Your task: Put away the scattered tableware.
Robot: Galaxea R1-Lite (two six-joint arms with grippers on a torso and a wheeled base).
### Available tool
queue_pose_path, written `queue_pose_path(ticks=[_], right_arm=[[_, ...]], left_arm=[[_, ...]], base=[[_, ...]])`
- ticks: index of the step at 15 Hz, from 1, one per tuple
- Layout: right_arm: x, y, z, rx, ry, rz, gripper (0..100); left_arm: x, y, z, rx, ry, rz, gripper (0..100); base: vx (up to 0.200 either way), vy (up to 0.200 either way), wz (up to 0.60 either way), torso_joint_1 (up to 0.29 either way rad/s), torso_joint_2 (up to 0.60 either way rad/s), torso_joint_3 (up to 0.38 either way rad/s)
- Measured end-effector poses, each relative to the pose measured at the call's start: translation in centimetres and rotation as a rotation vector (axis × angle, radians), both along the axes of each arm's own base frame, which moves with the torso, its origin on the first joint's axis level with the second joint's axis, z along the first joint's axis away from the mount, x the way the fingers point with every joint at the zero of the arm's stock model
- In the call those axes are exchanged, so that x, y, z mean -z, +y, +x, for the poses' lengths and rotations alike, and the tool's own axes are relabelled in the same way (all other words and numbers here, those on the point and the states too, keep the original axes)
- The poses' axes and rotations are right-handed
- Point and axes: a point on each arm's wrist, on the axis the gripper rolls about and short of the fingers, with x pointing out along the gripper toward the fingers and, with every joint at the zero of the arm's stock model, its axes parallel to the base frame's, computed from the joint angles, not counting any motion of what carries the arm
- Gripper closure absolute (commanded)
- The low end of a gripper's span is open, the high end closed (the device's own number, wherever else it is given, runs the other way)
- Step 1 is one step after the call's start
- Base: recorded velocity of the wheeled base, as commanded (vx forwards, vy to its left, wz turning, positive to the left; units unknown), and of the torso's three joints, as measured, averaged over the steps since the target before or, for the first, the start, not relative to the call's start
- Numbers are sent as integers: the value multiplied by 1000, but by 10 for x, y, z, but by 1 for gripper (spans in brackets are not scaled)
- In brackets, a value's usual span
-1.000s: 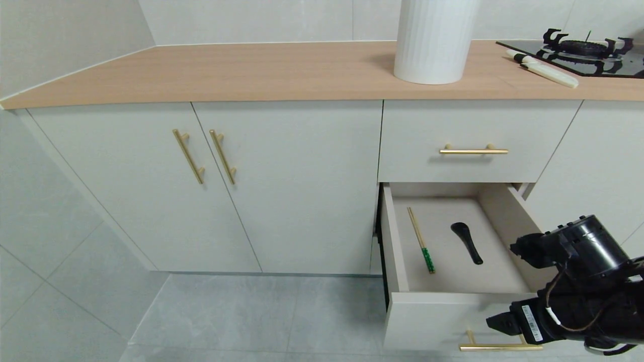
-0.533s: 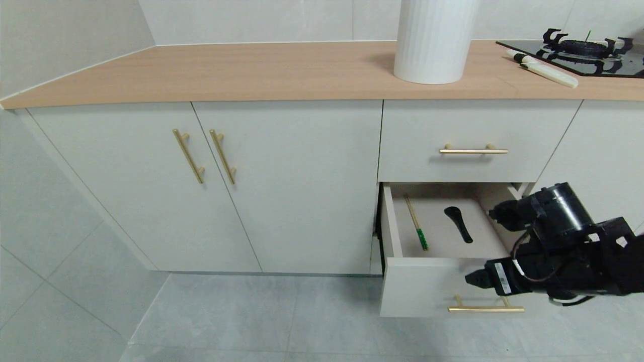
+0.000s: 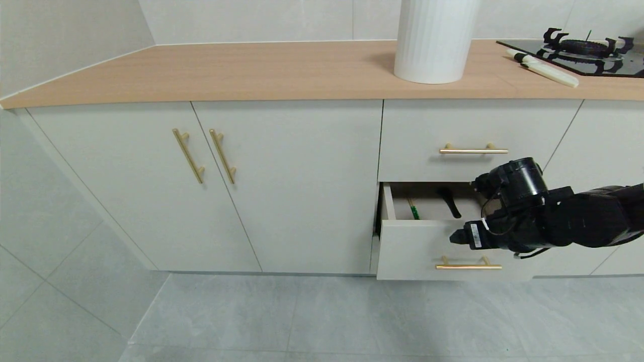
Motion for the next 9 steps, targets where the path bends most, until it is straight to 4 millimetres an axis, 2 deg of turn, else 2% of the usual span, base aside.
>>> queue_pose_path(ticks=[7,9], right_arm=[[13,-6,29,65,-201,37,0],[17,-8,39,97,-312,50,0]], left_arm=[[0,0,0,0,0,0,0],[0,0,0,0,0,0,0]], base=[[0,0,0,0,0,0],[0,0,0,0,0,0]])
